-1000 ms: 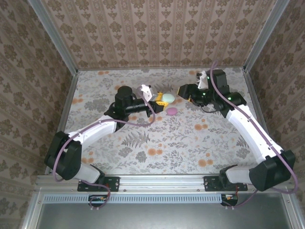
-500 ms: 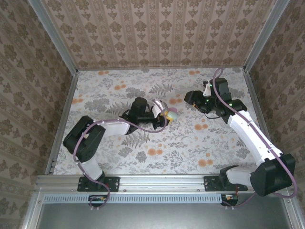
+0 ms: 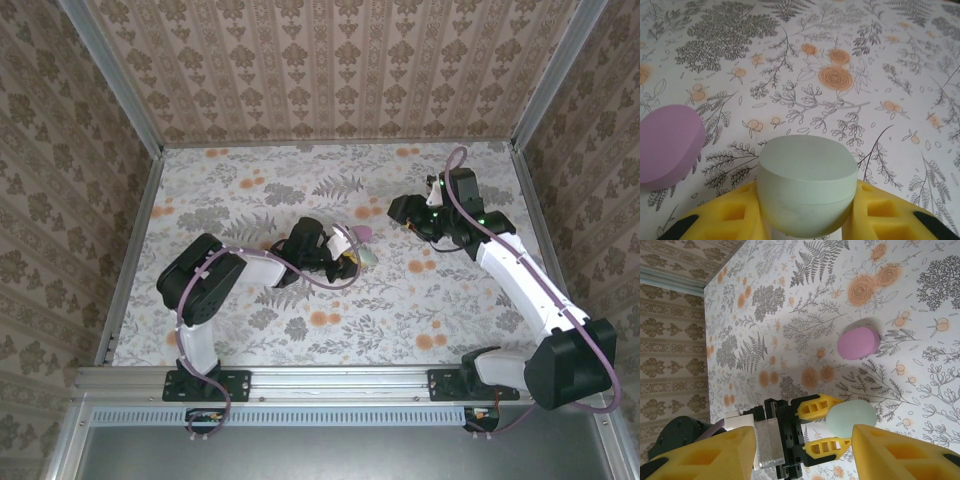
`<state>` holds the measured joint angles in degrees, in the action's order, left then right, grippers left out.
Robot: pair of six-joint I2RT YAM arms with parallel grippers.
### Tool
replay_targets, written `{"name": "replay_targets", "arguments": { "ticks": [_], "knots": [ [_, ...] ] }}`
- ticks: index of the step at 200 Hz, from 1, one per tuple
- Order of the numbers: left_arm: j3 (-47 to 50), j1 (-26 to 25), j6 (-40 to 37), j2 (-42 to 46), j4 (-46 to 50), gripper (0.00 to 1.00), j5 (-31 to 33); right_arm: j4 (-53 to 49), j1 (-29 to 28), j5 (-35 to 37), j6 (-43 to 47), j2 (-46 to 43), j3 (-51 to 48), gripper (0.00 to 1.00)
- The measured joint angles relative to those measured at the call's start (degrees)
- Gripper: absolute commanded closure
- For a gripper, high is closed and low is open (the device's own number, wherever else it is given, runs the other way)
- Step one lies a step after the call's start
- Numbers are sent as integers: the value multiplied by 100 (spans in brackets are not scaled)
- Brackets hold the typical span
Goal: Insert wireless bluetooth earbuds into charging case
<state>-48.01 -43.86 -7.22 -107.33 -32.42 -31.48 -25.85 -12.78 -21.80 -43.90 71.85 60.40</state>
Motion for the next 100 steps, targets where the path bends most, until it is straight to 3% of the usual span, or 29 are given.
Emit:
{"name": "replay_targets", "arguments": {
  "ticks": [100],
  "knots": [
    [0,-9,-570,-122,555,68,267,39,96,-2,-2,31,-177,45]
  ]
}}
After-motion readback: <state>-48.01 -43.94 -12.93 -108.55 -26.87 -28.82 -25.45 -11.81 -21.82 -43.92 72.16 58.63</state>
